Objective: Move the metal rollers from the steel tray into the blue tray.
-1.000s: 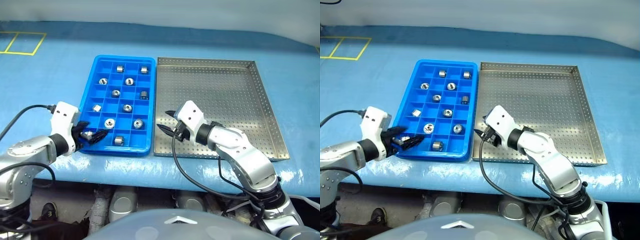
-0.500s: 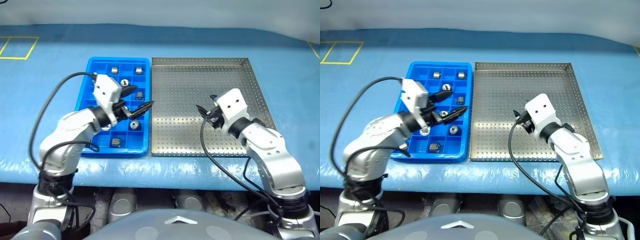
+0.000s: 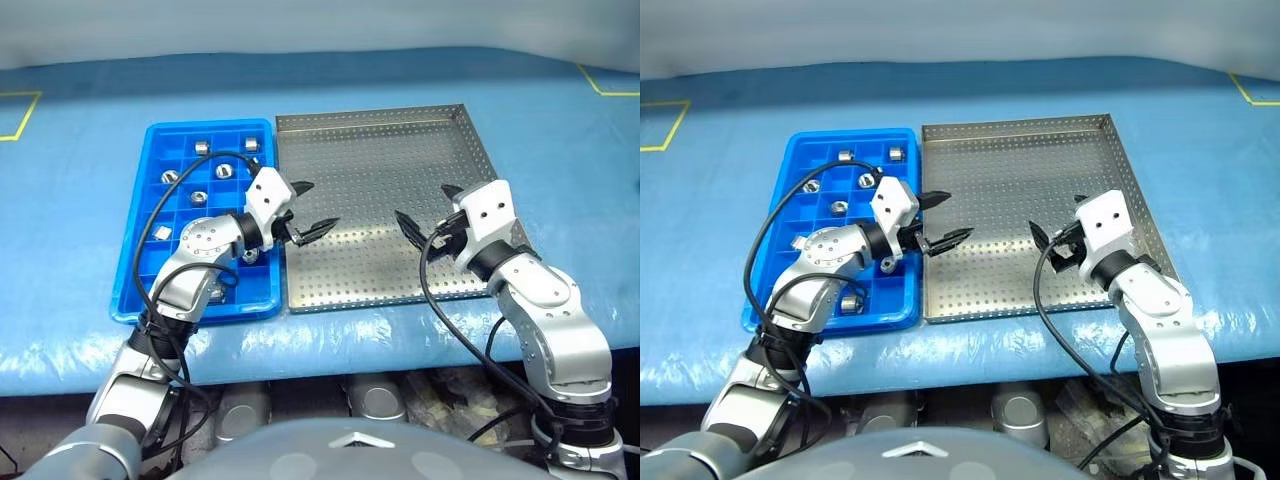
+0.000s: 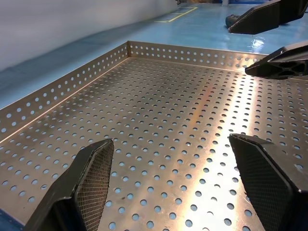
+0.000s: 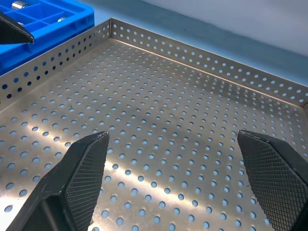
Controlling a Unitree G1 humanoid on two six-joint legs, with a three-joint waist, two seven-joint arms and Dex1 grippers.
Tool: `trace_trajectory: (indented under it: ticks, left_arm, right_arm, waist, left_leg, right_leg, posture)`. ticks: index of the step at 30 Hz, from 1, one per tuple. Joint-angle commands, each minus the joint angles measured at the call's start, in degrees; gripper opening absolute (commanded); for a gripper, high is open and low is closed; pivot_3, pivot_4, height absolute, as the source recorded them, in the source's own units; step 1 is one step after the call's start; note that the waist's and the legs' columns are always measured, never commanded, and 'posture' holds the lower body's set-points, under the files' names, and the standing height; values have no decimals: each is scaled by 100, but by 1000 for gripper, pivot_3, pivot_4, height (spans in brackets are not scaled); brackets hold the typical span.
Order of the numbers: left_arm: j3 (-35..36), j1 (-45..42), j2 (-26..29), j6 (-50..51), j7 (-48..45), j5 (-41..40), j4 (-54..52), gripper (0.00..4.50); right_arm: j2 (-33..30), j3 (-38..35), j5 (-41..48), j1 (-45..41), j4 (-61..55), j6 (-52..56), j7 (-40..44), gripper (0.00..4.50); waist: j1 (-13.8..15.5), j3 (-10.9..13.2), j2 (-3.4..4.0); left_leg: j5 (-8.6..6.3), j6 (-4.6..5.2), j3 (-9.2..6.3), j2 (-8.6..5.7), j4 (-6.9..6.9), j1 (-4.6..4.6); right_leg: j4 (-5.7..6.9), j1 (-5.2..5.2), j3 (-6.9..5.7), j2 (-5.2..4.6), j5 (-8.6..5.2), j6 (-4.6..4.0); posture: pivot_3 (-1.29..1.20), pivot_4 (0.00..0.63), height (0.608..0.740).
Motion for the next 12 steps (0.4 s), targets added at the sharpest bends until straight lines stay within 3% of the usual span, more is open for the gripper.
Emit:
trace_trajectory:
  ticks: [1,12]
  left_arm:
    - [17,34,15,-109,-139,-20,-147,4192]
    - [32,311,206,-3,-182,68,-518,4192]
  right_arm:
    - [-6,-58,100,-22,-200,-114,40,4475]
    - [-47,265,339,-160,9,-87,325,4475]
  waist:
    - [-25,0,1]
    - [-9,-1,1]
  left_leg:
    - [0,0,1,0,2,0]
    - [0,1,2,2,10,0]
  right_leg:
    - [0,0,1,1,1,2]
    - [5,1,5,3,2,6]
  posture:
    - [-196,150,740]
    - [-144,150,740]
